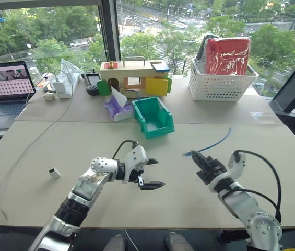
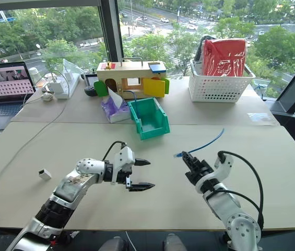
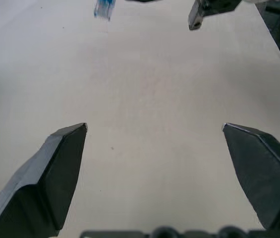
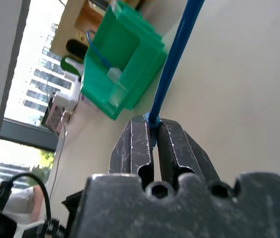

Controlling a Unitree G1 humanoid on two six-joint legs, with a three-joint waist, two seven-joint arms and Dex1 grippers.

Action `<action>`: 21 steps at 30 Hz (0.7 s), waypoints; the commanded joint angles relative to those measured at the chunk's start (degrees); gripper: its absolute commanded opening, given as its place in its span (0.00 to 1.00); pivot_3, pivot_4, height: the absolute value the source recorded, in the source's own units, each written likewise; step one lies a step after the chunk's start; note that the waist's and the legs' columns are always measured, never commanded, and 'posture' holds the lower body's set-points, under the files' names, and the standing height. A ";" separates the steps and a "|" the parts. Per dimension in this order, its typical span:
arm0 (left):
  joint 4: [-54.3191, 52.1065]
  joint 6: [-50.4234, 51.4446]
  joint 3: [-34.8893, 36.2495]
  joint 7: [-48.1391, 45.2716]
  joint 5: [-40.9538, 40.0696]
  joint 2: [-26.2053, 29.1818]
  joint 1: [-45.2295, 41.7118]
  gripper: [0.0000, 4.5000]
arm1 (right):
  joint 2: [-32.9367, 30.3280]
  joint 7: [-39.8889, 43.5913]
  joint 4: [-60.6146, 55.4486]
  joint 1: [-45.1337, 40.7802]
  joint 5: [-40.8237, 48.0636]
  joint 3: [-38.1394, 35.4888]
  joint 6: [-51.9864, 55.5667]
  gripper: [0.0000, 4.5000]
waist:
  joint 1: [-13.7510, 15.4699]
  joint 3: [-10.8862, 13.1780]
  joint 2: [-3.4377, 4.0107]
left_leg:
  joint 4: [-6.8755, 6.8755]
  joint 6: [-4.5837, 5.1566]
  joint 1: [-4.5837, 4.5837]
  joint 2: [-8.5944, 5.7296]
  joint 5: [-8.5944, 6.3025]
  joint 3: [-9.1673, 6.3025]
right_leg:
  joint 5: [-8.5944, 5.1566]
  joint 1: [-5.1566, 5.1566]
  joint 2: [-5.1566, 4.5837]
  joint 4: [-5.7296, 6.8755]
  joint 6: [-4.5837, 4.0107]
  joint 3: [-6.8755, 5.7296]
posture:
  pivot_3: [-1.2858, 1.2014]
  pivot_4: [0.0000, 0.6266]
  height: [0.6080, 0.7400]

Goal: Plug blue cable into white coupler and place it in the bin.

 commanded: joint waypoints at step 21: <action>-18.38 5.80 59.60 22.26 -14.96 13.17 21.44 0.99 | 2.91 10.77 13.95 -29.83 -6.91 11.17 9.45 0.00 | -0.59 0.25 0.11 | -0.12 0.00 -0.01 0.04 -0.01 -0.02 | 0.21 -0.07 -0.22 -0.02 -0.42 -0.13 | 0.52 0.24 0.92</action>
